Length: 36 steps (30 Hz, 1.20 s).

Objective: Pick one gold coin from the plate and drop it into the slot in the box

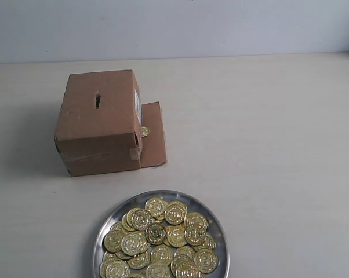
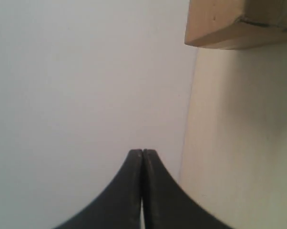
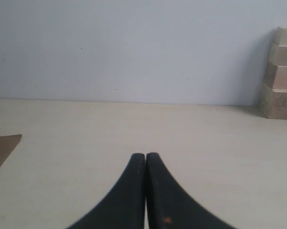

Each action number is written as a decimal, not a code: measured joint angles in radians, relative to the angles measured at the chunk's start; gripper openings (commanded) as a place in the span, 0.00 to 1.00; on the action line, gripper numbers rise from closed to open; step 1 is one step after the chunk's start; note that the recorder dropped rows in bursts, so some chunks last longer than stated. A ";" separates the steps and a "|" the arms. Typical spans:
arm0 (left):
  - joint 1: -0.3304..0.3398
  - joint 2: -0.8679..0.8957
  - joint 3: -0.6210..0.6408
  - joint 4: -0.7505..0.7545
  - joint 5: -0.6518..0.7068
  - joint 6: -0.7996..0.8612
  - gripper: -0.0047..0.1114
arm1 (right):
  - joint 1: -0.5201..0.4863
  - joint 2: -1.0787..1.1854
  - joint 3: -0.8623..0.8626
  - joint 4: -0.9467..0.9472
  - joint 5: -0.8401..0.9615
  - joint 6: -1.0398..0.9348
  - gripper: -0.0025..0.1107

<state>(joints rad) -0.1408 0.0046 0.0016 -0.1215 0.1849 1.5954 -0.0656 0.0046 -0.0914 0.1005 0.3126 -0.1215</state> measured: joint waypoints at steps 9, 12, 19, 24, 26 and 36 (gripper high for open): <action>0.000 0.000 0.000 0.122 0.049 0.000 0.04 | 0.000 0.000 0.083 -0.091 0.005 0.000 0.02; 0.000 0.000 0.000 0.122 0.111 0.000 0.04 | 0.000 0.000 0.088 -0.093 -0.011 0.000 0.02; 0.000 0.000 0.000 0.122 0.137 0.000 0.04 | 0.000 0.000 0.088 -0.100 -0.020 0.000 0.02; 0.000 0.000 0.000 0.122 0.144 0.000 0.04 | 0.000 0.000 0.088 -0.100 -0.020 0.000 0.02; 0.000 0.000 0.000 0.127 0.149 0.000 0.04 | 0.000 0.000 0.088 -0.100 -0.020 0.000 0.02; 0.000 0.000 0.000 0.122 0.159 -0.007 0.04 | 0.000 0.000 0.088 -0.100 -0.031 0.000 0.02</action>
<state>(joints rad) -0.1408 0.0046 0.0016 0.0000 0.3440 1.5887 -0.0656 0.0046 -0.0036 0.0000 0.2820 -0.1215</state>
